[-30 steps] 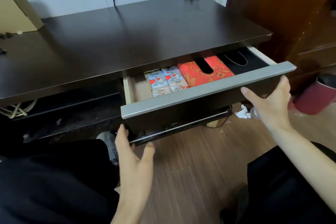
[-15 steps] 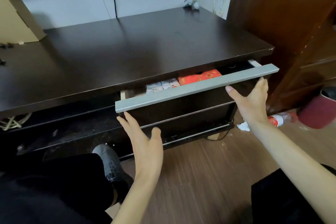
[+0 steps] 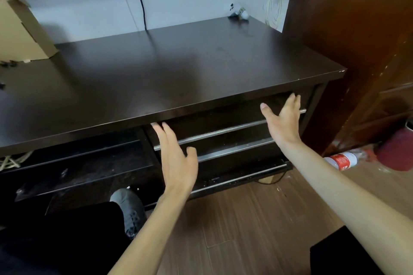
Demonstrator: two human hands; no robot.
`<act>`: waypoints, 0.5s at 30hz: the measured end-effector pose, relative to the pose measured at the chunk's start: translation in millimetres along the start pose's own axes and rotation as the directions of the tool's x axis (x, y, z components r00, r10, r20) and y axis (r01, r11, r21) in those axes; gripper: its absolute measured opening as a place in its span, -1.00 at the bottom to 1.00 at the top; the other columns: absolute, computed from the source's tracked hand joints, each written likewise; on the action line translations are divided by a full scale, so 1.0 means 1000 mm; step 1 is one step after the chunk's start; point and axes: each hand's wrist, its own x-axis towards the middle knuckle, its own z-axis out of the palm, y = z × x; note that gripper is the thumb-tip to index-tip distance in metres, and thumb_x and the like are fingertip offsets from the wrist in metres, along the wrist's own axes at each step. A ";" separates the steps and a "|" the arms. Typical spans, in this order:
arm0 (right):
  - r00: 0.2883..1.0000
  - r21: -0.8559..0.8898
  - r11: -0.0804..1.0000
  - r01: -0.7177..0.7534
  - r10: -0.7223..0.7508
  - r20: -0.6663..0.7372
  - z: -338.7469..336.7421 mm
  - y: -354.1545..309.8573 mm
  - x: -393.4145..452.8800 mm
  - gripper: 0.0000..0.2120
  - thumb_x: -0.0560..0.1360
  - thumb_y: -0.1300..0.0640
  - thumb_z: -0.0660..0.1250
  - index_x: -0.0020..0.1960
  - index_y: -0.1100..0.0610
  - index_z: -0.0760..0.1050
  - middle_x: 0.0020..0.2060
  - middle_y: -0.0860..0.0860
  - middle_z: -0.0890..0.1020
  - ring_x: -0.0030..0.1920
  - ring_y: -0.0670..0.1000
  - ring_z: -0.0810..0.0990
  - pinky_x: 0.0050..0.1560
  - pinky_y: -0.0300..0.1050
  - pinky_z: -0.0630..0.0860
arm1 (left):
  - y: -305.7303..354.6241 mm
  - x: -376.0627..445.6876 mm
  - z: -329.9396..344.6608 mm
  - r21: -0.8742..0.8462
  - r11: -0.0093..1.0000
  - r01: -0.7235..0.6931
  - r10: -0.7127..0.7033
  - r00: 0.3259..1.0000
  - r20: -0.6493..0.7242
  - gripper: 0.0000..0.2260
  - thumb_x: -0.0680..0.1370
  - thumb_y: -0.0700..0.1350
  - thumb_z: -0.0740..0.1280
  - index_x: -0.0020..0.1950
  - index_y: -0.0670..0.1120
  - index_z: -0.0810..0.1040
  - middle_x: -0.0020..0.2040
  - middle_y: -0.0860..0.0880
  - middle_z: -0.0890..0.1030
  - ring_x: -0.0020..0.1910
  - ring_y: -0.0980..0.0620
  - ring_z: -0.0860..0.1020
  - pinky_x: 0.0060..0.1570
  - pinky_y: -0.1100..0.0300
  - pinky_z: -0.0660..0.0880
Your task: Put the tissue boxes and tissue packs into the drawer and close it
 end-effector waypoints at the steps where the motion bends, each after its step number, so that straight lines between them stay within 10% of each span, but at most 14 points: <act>1: 1.000 -0.002 1.000 0.009 -0.009 0.017 0.003 -0.001 0.001 -0.14 0.64 -0.07 0.34 0.69 0.21 -0.10 0.70 0.14 -0.12 0.68 0.19 -0.04 0.59 0.01 0.05 | -0.002 0.005 0.001 0.047 0.999 -0.005 0.005 1.000 0.004 -0.23 0.58 -0.24 0.29 0.62 -0.02 -0.15 0.60 0.13 -0.31 0.46 0.18 -0.03 0.03 0.56 0.22; 4: 0.999 -0.025 1.000 0.003 -0.002 0.046 0.008 -0.001 0.004 -0.18 0.67 0.00 0.33 0.69 0.22 -0.11 0.70 0.14 -0.14 0.69 0.19 -0.05 0.59 0.00 0.05 | -0.005 0.010 0.000 0.131 0.991 -0.019 0.015 0.999 0.031 -0.23 0.58 -0.22 0.31 0.63 -0.01 -0.11 0.60 0.11 -0.30 0.43 0.15 0.12 -0.05 0.34 0.38; 9: 0.995 -0.025 1.000 -0.010 0.012 0.095 -0.002 0.004 0.001 -0.27 0.66 0.10 0.34 0.69 0.18 0.03 0.70 0.11 -0.02 0.65 0.17 0.15 0.58 -0.04 0.13 | -0.001 0.006 -0.018 0.102 0.995 -0.012 0.002 0.995 0.099 -0.28 0.58 -0.24 0.30 0.63 -0.01 -0.03 0.63 0.05 -0.19 -0.01 0.72 0.17 -0.29 0.60 0.31; 15: 0.937 0.015 0.999 0.033 -0.036 0.347 -0.044 0.019 -0.018 -0.72 0.65 0.16 0.33 0.34 -0.04 0.58 0.23 -0.12 0.65 0.34 -0.08 0.57 0.30 -0.18 0.42 | 0.024 0.008 -0.072 0.106 0.993 -0.060 0.044 0.987 0.154 -0.55 0.58 -0.16 0.30 0.47 0.02 0.38 0.45 0.07 0.43 0.41 0.07 0.39 0.31 0.19 0.30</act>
